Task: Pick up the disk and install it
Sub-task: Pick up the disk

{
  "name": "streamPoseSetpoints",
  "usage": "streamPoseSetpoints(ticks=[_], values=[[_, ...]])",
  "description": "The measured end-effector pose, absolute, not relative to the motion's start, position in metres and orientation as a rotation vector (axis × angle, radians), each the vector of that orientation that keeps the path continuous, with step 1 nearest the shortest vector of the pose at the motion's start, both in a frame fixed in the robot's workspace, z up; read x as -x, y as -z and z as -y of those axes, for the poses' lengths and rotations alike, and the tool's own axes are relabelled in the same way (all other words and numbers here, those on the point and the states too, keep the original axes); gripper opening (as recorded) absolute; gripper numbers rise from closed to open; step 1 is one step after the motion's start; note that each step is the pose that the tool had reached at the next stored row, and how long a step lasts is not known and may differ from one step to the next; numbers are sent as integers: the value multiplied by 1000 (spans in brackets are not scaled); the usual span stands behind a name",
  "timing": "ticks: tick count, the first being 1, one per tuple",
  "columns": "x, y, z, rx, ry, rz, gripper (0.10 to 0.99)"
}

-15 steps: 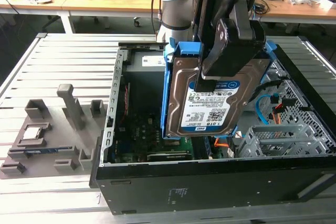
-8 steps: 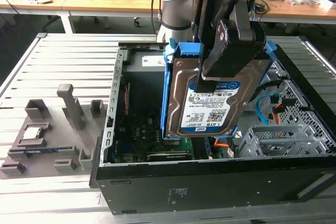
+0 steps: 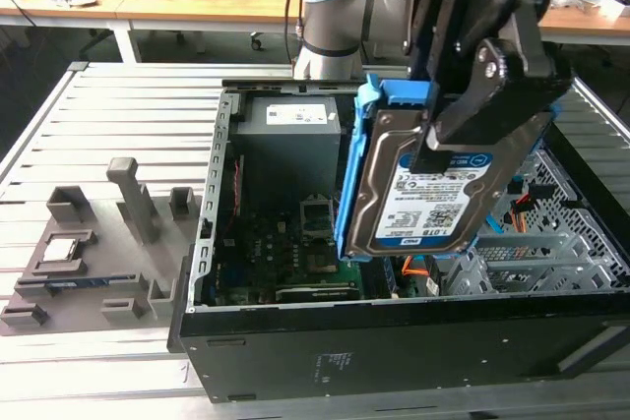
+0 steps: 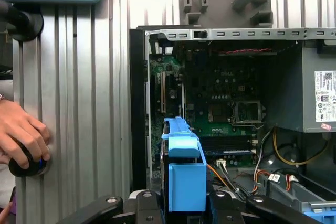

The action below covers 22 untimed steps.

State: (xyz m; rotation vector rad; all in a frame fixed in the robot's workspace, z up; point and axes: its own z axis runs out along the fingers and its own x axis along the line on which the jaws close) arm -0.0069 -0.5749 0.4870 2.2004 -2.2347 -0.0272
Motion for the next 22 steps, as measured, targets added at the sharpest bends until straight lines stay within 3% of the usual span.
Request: streamPoseSetpoints(ticks=[22], values=[[-82, -487, 575, -2197, 23, 2231, 365]])
